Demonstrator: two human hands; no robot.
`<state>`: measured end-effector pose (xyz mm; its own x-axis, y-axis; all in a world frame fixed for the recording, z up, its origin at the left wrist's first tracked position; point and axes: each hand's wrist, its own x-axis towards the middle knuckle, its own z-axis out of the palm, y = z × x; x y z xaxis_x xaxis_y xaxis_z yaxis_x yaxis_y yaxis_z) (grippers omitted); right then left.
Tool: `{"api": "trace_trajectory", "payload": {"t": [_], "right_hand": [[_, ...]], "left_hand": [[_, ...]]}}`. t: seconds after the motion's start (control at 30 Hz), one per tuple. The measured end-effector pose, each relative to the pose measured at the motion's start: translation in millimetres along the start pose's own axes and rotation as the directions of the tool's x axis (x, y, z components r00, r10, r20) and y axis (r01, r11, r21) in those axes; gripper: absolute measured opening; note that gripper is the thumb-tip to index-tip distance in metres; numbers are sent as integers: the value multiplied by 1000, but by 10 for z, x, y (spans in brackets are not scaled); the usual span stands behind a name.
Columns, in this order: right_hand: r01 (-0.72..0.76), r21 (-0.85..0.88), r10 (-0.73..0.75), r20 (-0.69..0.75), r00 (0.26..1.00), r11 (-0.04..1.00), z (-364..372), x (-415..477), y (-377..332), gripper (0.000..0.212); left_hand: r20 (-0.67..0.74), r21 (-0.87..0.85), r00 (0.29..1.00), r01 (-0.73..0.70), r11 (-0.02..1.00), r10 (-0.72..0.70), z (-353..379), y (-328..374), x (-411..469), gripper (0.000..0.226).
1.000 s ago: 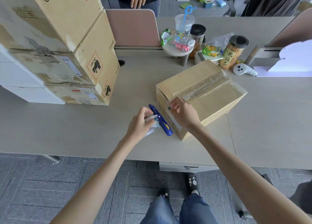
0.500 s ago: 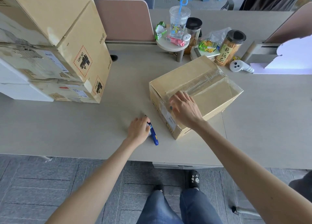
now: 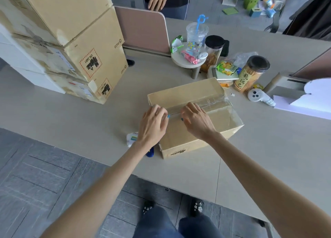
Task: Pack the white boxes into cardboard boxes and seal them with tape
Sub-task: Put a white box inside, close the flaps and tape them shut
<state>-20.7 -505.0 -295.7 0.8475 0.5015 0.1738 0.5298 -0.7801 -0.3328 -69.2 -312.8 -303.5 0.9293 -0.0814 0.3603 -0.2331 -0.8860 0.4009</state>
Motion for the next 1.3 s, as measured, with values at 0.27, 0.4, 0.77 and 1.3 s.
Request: {"api": "trace_trajectory", "payload": {"t": [0.27, 0.4, 0.77, 1.3], "right_hand": [[150, -129, -123, 195, 973, 980, -211, -86, 935, 56], [272, -172, -201, 347, 916, 947, -174, -34, 1186, 66], [292, -152, -238, 295, 925, 944, -43, -44, 1247, 58], [-502, 732, 259, 429, 865, 460, -343, -2, 1879, 64]], "left_hand": [[233, 160, 972, -24, 987, -14, 473, 364, 52, 55], [355, 287, 935, -90, 954, -19, 533, 340, 67, 57], [376, 362, 923, -72, 929, -75, 557, 344, 99, 51], [262, -516, 656, 715, 472, -708, 262, 402, -150, 82]]}}
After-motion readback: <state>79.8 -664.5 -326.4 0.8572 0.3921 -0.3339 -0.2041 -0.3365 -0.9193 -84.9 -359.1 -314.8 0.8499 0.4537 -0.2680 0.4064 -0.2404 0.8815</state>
